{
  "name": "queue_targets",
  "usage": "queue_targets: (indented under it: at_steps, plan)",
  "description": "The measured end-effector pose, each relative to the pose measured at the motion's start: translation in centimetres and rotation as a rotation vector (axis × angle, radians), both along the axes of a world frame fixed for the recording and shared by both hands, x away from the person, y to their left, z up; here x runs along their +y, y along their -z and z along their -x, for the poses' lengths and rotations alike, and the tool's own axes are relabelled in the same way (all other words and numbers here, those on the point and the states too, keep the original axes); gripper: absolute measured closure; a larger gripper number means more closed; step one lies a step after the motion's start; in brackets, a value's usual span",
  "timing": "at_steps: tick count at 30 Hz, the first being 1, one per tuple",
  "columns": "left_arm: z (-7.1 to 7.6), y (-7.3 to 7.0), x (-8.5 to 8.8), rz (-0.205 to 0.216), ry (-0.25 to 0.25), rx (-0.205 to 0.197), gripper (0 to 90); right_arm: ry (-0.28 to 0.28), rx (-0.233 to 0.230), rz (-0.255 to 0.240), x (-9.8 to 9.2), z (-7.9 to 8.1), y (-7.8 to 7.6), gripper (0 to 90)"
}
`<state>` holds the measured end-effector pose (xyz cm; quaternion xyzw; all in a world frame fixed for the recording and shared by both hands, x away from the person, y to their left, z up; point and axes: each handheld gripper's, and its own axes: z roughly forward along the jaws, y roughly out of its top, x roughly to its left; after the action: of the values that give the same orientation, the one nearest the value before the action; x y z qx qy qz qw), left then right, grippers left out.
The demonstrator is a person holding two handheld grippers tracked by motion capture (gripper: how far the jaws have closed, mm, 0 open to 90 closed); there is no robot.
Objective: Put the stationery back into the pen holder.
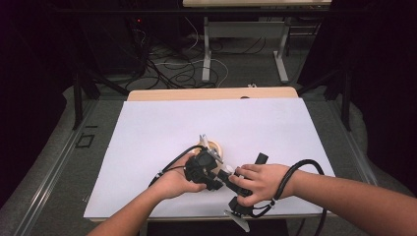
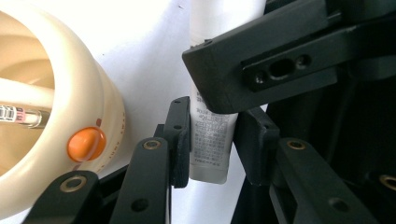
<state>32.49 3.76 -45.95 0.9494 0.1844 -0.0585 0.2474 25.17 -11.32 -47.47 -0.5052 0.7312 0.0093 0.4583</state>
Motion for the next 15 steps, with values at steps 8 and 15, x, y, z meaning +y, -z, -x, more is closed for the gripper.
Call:
queue_targets:
  at_steps: [8,15]
  plan:
    - [-0.08,-0.01,0.06,0.005,-0.012,0.012,68.3,-0.006,0.014,-0.008,0.04,-0.23,0.06,67.0]
    - [-0.33,-0.08,0.26,0.018,-0.041,0.014,68.6,-0.005,0.016,-0.022,0.16,-0.53,-0.19,65.9]
